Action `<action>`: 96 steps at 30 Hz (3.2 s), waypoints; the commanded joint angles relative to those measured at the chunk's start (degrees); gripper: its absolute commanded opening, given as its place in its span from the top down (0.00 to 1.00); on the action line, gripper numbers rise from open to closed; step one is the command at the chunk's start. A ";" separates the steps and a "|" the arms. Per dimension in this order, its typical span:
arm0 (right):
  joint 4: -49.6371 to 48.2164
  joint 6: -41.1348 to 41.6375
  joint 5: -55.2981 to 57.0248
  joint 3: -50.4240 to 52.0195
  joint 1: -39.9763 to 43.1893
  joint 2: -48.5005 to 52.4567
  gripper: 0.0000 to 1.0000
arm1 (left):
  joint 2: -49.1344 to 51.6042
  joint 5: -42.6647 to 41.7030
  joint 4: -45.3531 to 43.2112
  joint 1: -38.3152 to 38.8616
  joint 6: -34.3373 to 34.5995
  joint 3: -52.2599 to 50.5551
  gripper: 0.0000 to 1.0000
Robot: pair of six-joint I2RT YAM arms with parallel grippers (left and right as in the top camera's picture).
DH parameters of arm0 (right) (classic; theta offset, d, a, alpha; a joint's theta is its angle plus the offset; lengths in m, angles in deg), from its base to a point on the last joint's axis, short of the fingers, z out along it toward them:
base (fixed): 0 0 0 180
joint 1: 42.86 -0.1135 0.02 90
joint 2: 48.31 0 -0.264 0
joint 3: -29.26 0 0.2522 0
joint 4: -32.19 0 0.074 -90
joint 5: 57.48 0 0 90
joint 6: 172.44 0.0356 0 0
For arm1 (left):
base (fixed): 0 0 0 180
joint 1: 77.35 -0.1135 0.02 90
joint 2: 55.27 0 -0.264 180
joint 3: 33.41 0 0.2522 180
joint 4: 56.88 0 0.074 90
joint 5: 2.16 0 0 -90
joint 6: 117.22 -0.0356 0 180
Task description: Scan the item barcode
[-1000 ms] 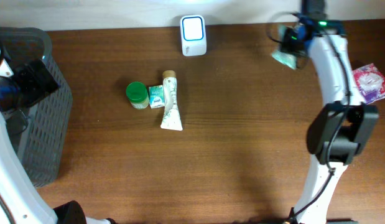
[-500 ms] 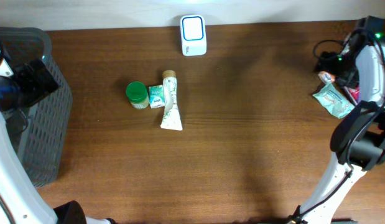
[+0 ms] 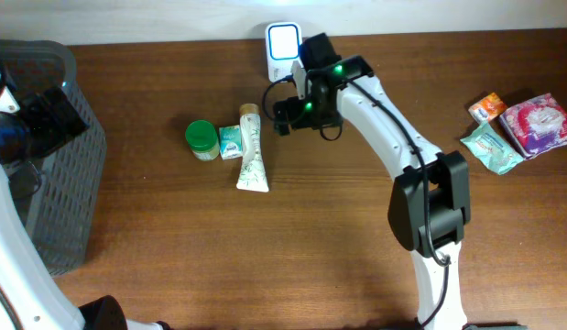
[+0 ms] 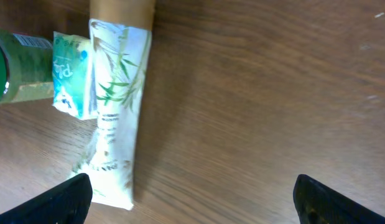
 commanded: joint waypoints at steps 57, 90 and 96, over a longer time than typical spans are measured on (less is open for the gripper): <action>7.87 12.44 38.60 -0.61 -9.79 8.46 0.28 | -0.57 -0.22 0.02 -0.17 0.35 0.11 0.01; 9.40 -1.18 2.12 2.25 9.09 8.17 0.96 | -0.57 -0.22 0.02 -0.17 0.35 0.11 0.01; 12.00 -1.11 2.10 0.24 9.09 6.99 0.96 | -0.57 -0.22 0.02 -0.17 0.35 0.11 0.01</action>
